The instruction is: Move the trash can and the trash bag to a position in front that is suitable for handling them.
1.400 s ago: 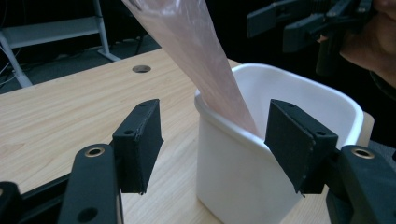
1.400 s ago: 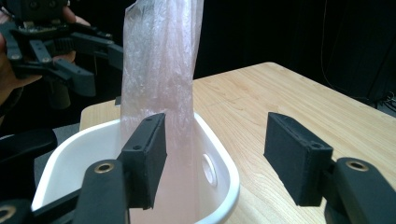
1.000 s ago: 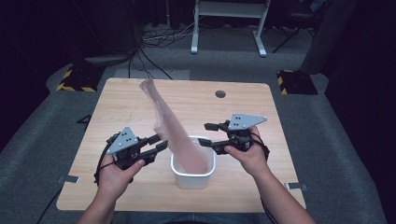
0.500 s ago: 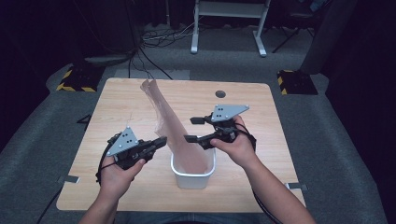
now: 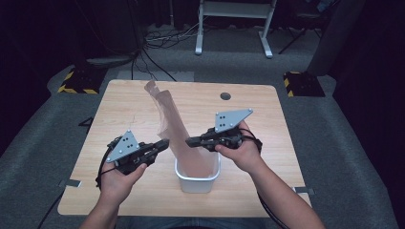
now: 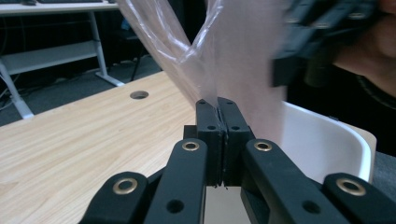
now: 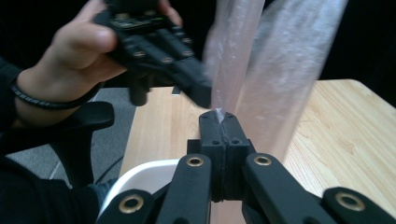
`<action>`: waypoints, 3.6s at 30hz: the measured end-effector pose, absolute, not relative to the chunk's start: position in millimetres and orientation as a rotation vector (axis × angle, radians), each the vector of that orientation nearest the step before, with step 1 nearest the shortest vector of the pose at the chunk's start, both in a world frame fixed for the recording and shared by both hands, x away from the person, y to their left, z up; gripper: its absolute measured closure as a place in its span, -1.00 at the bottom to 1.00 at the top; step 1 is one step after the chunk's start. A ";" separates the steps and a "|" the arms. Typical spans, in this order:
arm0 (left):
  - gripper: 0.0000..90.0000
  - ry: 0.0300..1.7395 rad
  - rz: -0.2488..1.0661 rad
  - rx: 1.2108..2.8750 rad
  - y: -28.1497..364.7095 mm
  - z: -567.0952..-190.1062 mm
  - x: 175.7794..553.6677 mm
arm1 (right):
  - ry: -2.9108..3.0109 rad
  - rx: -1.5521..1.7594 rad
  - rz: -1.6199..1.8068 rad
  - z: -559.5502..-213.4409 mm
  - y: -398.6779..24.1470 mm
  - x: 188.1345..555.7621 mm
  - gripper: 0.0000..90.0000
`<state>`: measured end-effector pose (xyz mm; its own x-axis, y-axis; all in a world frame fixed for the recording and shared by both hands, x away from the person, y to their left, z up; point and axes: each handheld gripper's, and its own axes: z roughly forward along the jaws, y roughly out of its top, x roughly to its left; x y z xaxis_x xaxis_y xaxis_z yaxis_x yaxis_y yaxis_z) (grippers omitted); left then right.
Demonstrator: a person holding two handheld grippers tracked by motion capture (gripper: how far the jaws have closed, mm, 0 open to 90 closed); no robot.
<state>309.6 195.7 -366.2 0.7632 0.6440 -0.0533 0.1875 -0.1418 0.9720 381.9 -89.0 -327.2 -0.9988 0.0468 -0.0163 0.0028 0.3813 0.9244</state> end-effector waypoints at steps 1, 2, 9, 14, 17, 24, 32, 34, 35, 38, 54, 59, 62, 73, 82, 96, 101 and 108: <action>0.97 0.659 0.457 1.699 195.2 -365.6 309.1 | 2.571 0.031 1.721 -325.6 -91.1 377.1 1.00; 0.97 0.655 0.460 1.699 194.2 -365.0 308.7 | 2.565 0.017 1.713 -324.2 -92.9 372.2 1.00; 1.00 0.627 0.458 1.706 185.7 -364.3 308.0 | 2.586 -0.121 1.649 -324.0 -91.7 338.5 1.00; 0.93 0.626 0.455 1.695 188.7 -361.8 306.3 | 2.623 -0.210 1.601 -328.6 -80.7 322.4 1.00; 0.82 0.635 0.456 1.672 195.8 -357.2 302.8 | 2.631 -0.213 1.582 -330.8 -78.4 321.2 1.00; 0.49 0.679 0.417 1.574 211.9 -342.6 295.2 | 2.636 -0.172 1.564 -336.8 -80.3 324.2 0.99; 0.31 0.715 0.394 1.519 211.6 -334.3 297.1 | 2.630 -0.169 1.560 -334.5 -82.6 324.1 0.98; 0.31 0.739 0.401 1.531 210.7 -335.8 301.1 | 2.632 -0.174 1.559 -334.5 -82.6 323.8 0.98; 0.32 0.745 0.405 1.539 210.5 -337.1 302.6 | 2.631 -0.178 1.560 -334.8 -82.6 323.5 0.98; 0.38 0.771 0.400 1.572 209.2 -344.0 307.1 | 2.634 -0.178 1.560 -336.7 -83.1 322.5 0.98; 1.00 0.764 0.363 1.607 213.3 -354.3 311.2 | 2.661 -0.191 1.528 -346.3 -83.9 320.1 1.00; 1.00 0.726 0.374 1.615 209.4 -351.7 307.8 | 2.652 -0.174 1.540 -343.5 -88.3 320.8 0.80; 1.00 0.717 0.375 1.607 208.8 -350.5 306.1 | 2.623 -0.117 1.567 -336.7 -98.4 325.5 0.59; 1.00 0.665 0.387 1.616 200.4 -347.0 300.8 | 2.417 0.048 1.673 -304.1 -125.6 334.1 0.47; 1.00 0.637 0.385 1.624 197.2 -348.2 300.7 | 2.427 0.233 1.778 -311.9 -87.5 355.0 0.11; 1.00 0.622 0.400 1.627 198.4 -348.5 301.2 | 2.503 0.131 1.769 -315.8 -60.5 367.1 1.00; 1.00 0.636 0.422 1.616 203.0 -347.0 300.8 | 2.455 0.197 1.720 -310.5 -71.6 367.9 1.00; 1.00 0.681 0.498 1.633 212.3 -347.3 302.5 | 2.418 0.276 1.694 -304.9 -89.7 373.9 1.00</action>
